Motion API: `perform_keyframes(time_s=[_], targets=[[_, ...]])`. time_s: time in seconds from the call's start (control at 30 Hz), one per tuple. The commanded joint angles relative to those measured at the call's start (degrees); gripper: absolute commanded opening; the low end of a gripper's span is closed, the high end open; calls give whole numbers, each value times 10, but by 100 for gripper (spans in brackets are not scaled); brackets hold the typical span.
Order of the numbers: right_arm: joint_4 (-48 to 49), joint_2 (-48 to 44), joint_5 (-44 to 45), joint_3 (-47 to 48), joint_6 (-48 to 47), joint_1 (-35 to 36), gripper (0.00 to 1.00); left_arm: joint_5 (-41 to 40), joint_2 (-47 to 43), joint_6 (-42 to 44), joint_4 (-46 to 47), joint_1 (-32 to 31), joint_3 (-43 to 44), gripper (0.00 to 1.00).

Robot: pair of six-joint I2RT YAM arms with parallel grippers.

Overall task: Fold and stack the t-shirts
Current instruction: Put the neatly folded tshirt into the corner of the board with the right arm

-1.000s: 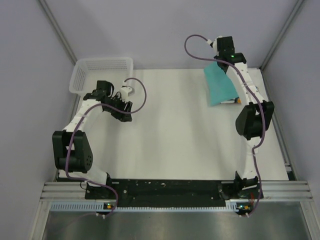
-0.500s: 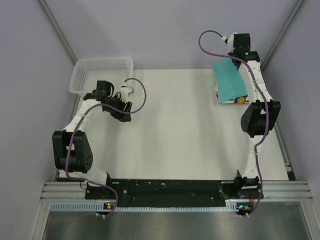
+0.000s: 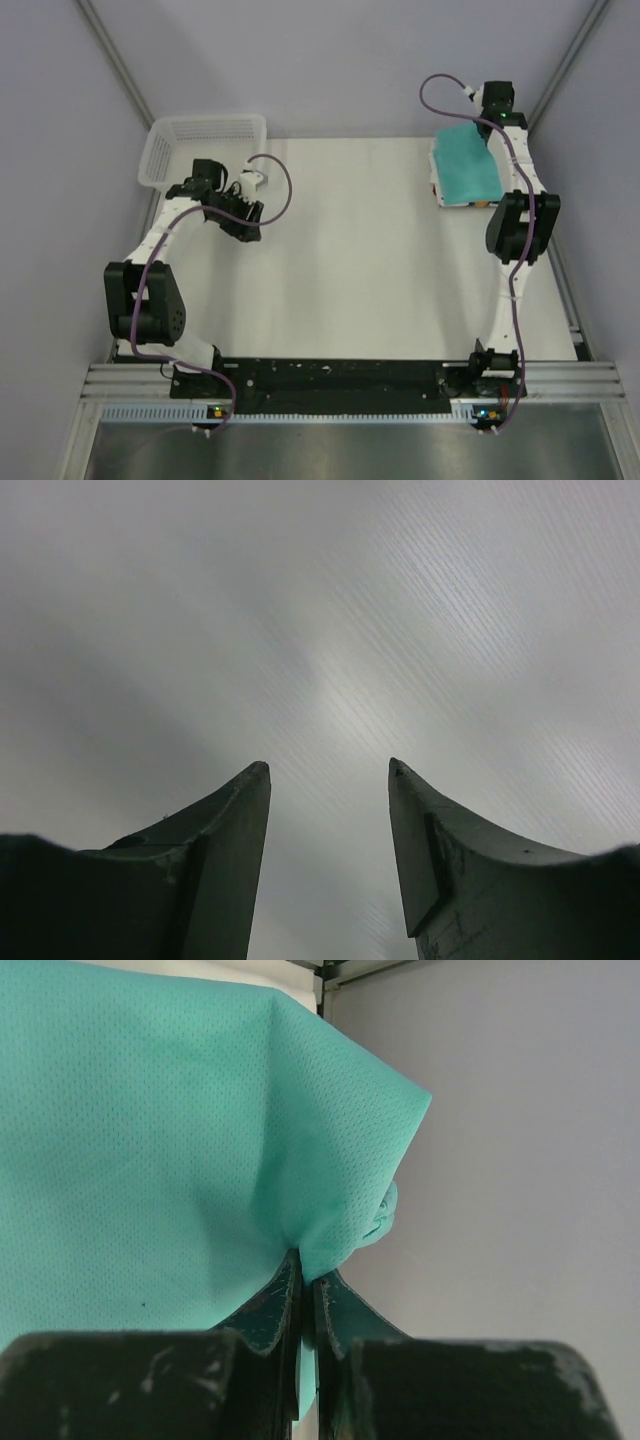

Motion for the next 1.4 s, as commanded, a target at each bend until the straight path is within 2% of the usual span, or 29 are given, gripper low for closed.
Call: perform_keyframes(time_s=[0.0,0.13,0.17,0.2,0.23,0.27,0.3,0.43,0.57,0.67,0.7,0.77,0.97,1.0,1.13,1.27,1.37], targets=[[49,13,15,39,13,-18,0,-6,0,-6,0,2,23,55],[86,18,15,34,9,-21,0,-11,8,-7,-6,1,33,56],[100,18,20,30,7,-21,19,-11,10,-8,-7,1,35,56],[113,19,34,30,5,-21,32,-10,12,-9,-8,1,37,56],[122,20,52,33,5,-21,56,-11,13,-10,-9,1,39,56],[128,21,69,37,5,-21,92,-11,13,-10,-9,0,39,56],[131,19,88,41,10,-22,99,-13,12,-10,-10,-1,39,56],[133,-12,116,51,32,-19,99,-21,7,-10,-9,-4,38,56],[133,-100,84,-16,64,-7,99,-15,-9,-12,-7,-7,37,56],[133,-191,23,-111,94,-2,99,-8,-30,-10,-5,-9,26,57],[133,-215,-3,-143,107,1,99,-8,-40,-9,-1,-9,20,62],[147,-273,-53,-216,126,6,99,-8,-60,-5,7,-9,0,63],[250,-426,-200,-469,198,18,99,-6,-133,15,61,-9,-79,72],[283,-454,-220,-536,226,18,99,-5,-146,17,81,-9,-100,77],[432,-551,-291,-729,297,20,99,-33,-197,7,215,-8,-196,80],[535,-619,-306,-877,364,26,99,-61,-235,-36,400,-8,-309,83],[608,-655,-300,-967,390,26,99,-95,-249,-101,595,-8,-401,88]])
